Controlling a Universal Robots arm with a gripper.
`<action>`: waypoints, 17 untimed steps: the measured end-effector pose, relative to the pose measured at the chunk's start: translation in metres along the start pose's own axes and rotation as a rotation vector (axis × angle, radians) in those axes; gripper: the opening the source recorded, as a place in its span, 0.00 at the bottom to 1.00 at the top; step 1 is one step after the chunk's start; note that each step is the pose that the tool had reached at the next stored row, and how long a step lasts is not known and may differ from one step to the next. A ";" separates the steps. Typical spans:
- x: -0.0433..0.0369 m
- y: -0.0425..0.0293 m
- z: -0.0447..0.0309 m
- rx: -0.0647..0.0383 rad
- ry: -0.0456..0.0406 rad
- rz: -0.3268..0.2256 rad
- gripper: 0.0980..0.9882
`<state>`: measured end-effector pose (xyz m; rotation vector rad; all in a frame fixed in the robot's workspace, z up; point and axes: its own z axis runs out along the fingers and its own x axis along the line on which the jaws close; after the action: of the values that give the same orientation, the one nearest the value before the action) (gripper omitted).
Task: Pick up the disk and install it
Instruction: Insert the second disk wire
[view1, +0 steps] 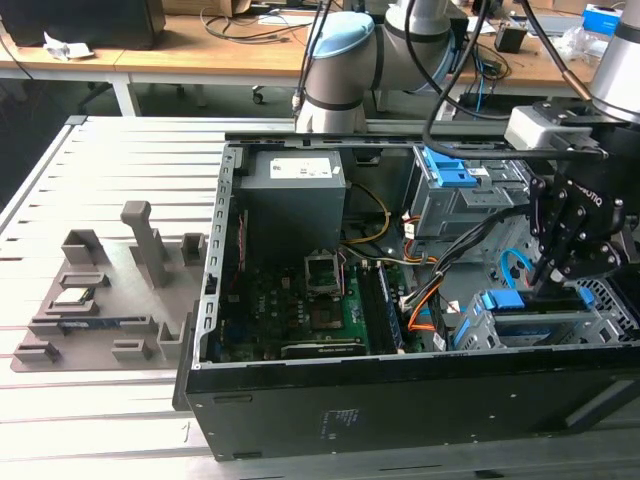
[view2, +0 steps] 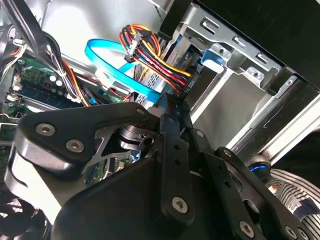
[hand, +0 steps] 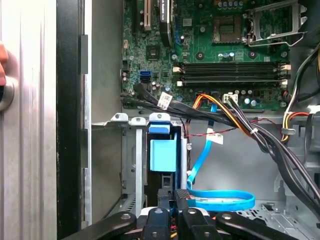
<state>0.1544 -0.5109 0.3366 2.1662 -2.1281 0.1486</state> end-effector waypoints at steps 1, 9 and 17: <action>0.0002 0.0000 0.0006 0.000 0.0005 -0.001 0.07; 0.0002 0.0001 0.0004 0.001 0.0049 -0.004 0.15; 0.0010 0.0002 -0.0470 0.000 0.0138 -0.004 0.07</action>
<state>0.1542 -0.5053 0.3833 2.1635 -2.1161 0.1633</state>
